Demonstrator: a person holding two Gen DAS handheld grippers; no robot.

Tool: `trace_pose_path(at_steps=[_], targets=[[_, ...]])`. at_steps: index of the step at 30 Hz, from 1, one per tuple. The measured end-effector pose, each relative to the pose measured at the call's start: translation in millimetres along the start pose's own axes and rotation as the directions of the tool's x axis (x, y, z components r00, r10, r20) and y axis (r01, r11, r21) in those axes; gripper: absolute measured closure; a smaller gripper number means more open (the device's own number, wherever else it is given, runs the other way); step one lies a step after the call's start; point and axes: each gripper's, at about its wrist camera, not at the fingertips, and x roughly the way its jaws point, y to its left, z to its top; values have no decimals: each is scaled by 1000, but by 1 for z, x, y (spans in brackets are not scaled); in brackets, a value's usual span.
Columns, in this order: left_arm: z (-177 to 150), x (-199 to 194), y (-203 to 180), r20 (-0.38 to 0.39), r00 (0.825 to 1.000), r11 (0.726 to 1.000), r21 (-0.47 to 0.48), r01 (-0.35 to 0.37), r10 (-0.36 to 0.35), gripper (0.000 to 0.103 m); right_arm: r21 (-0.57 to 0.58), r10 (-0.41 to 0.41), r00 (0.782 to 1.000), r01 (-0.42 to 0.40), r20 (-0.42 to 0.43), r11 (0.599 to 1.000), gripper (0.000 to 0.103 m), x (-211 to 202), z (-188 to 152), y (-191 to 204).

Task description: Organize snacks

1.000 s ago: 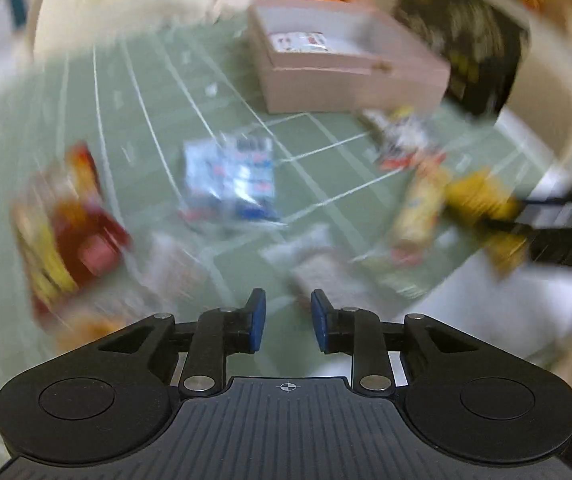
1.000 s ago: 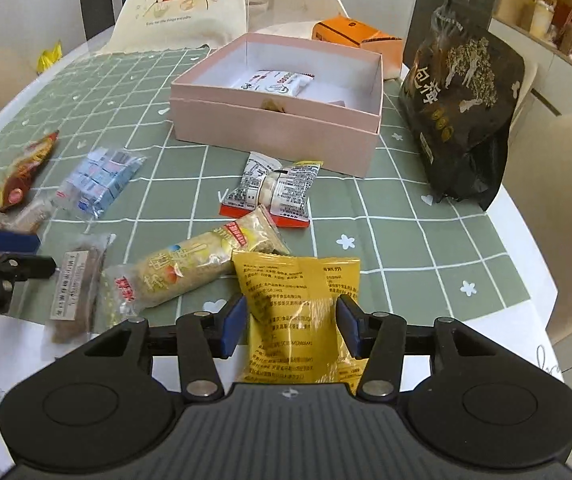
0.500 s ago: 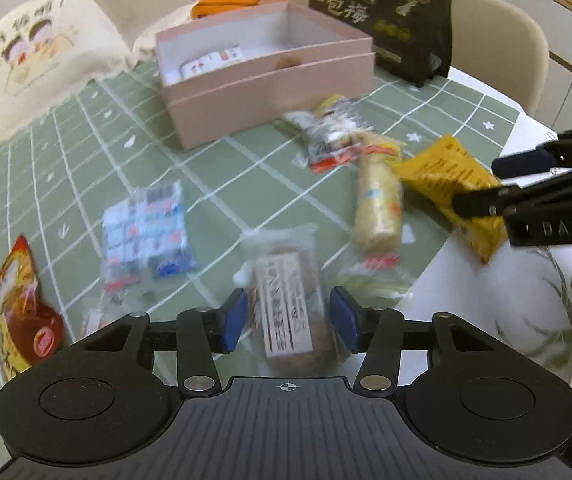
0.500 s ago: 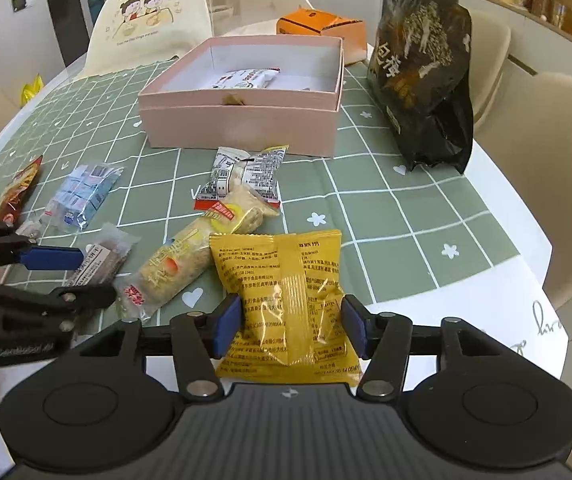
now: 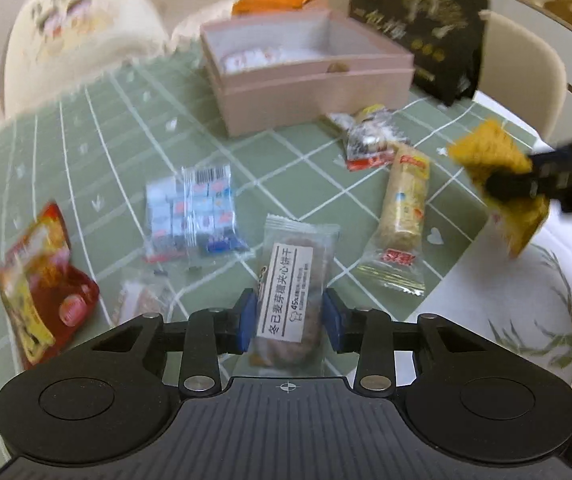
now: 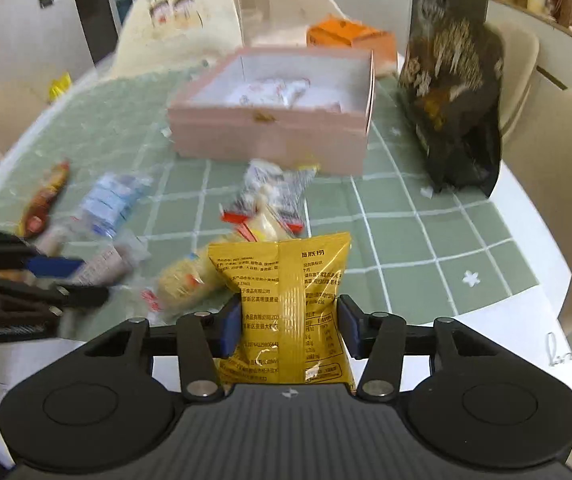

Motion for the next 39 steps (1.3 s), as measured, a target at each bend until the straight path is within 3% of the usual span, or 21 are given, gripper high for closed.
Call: trace_pose_path(at_steps=[2, 5, 9, 12, 15, 18, 19, 21, 23, 25, 27, 29, 31, 33, 37, 39], targets=[[3, -13, 0, 46, 999, 1000, 8, 7, -7, 62, 12, -5, 999, 4, 39, 1000, 55, -16, 4, -2], [35, -37, 11, 153, 985, 996, -22, 83, -79, 62, 31, -21, 996, 18, 89, 999, 55, -36, 9, -7], [125, -51, 39, 346, 929, 984, -72, 164, -130, 61, 32, -26, 991, 22, 129, 999, 55, -47, 20, -9], [188, -26, 70, 381, 903, 945, -170, 279, -197, 54, 32, -34, 988, 29, 152, 999, 54, -45, 36, -4], [206, -12, 85, 366, 922, 956, -205, 210, -125, 59, 49, -41, 986, 34, 159, 998, 54, -38, 52, -1], [180, -23, 99, 400, 907, 944, -226, 240, -134, 59, 55, -70, 982, 61, 174, 997, 54, -35, 73, -2], [170, -23, 101, 389, 913, 945, -234, 230, -126, 59, 54, -66, 979, 56, 195, 997, 54, -36, 85, -4], [148, -10, 108, 310, 944, 946, -260, 196, -110, 59, 45, -48, 970, 38, 237, 998, 54, -30, 117, -7], [124, 2, 118, 227, 967, 931, -311, 188, -120, 59, 34, -40, 964, 32, 262, 999, 42, -12, 157, -8], [96, 2, 132, 192, 976, 918, -361, 165, -100, 59, 11, -48, 973, 46, 225, 999, 39, 18, 192, -4], [66, -14, 149, 190, 981, 910, -402, 103, -27, 59, -10, -75, 979, 78, 187, 997, 39, 37, 205, 4], [35, -33, 170, 177, 982, 883, -469, 31, 60, 59, -27, -34, 984, 39, 173, 999, 39, 42, 199, 14], [8, -45, 189, 134, 983, 837, -546, -34, 127, 59, -42, 48, 988, -42, 146, 998, 39, 44, 183, 25], [-14, -53, 199, 87, 984, 806, -587, -73, 152, 59, -65, 128, 987, -122, 101, 990, 39, 48, 163, 39], [-46, -62, 192, 34, 993, 777, -625, -70, 117, 59, -132, 265, 963, -268, -38, 954, 39, 72, 123, 89], [-56, -65, 179, 24, 997, 783, -620, -46, 78, 59, -129, 288, 954, -297, -88, 946, 39, 88, 113, 110]])
